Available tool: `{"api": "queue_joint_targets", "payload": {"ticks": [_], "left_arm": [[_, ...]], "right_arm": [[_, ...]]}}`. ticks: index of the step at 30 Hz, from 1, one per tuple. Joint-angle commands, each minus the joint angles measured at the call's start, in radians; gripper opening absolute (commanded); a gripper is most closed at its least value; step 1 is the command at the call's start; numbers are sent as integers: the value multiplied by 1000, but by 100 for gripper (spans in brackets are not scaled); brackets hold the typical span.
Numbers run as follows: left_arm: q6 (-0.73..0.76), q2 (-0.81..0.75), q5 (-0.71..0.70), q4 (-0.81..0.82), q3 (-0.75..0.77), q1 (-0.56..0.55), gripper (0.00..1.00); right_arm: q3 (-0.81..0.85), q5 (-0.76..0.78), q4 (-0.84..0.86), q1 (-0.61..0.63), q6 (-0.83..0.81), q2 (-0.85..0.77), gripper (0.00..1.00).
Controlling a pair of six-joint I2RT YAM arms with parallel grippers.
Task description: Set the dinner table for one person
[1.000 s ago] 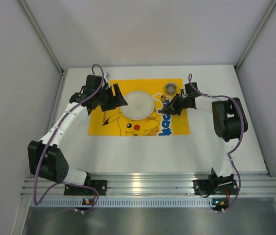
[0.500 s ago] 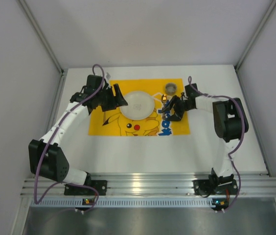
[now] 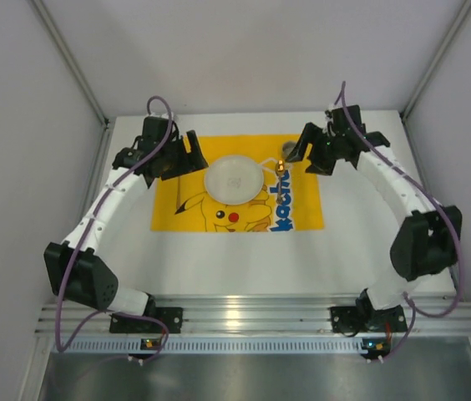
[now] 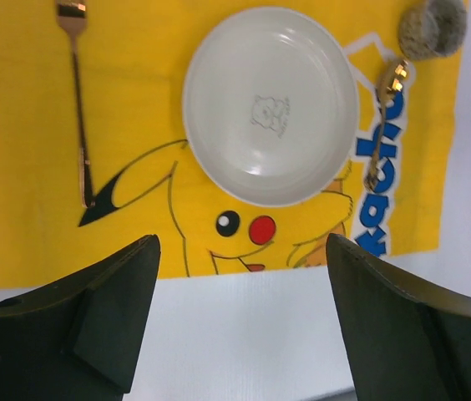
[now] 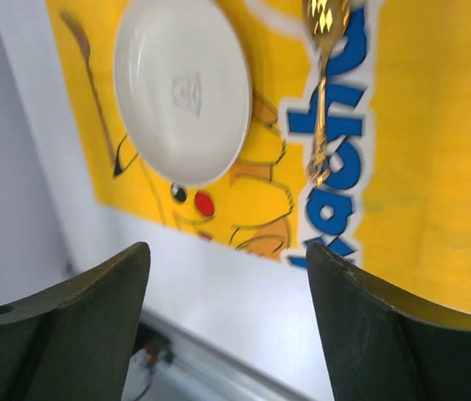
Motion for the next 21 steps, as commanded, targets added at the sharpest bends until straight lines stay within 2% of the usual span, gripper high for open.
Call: {"api": "queue_joint_targets", "payload": {"ticks": [1,3,4,5,6,7,9,10,12,13,14,16,19,21], "left_arm": [[19,32,-316,-124,68,10,86],[-19,82,-407,-202,71,28,86],[-24,88,-441,-205,62,34,86],[-24,86,-446,-190,47,39,84],[-3,70,-452,-104,24,40,84],[14,-3,-473,-21,-84,40,84],[69,-118,-551,195,-250,40,84],[89,-244,-580,442,-450,40,85],[190,-361,-623,744,-665,40,83],[233,-454,-617,1040,-868,40,82],[271,-487,-620,1162,-960,40,81],[301,-530,-610,1337,-1120,42,83],[347,-443,-622,1328,-1133,45,84],[390,-344,-610,1415,-1151,47,85]], "right_arm": [[162,399,-109,100,-183,-284,77],[108,624,-25,177,-261,-387,89],[51,645,40,188,-284,-498,99],[-20,644,112,189,-318,-556,100],[-101,629,261,191,-336,-617,100],[-281,620,334,189,-359,-733,100],[-444,624,473,194,-419,-846,100],[-573,623,494,192,-439,-951,100],[-663,612,505,194,-485,-1045,100],[-719,610,493,195,-494,-1121,100],[-740,612,479,197,-498,-1154,100],[-769,619,428,196,-498,-1226,100],[-784,615,381,197,-516,-1285,100],[-792,612,367,196,-528,-1311,100]]}}
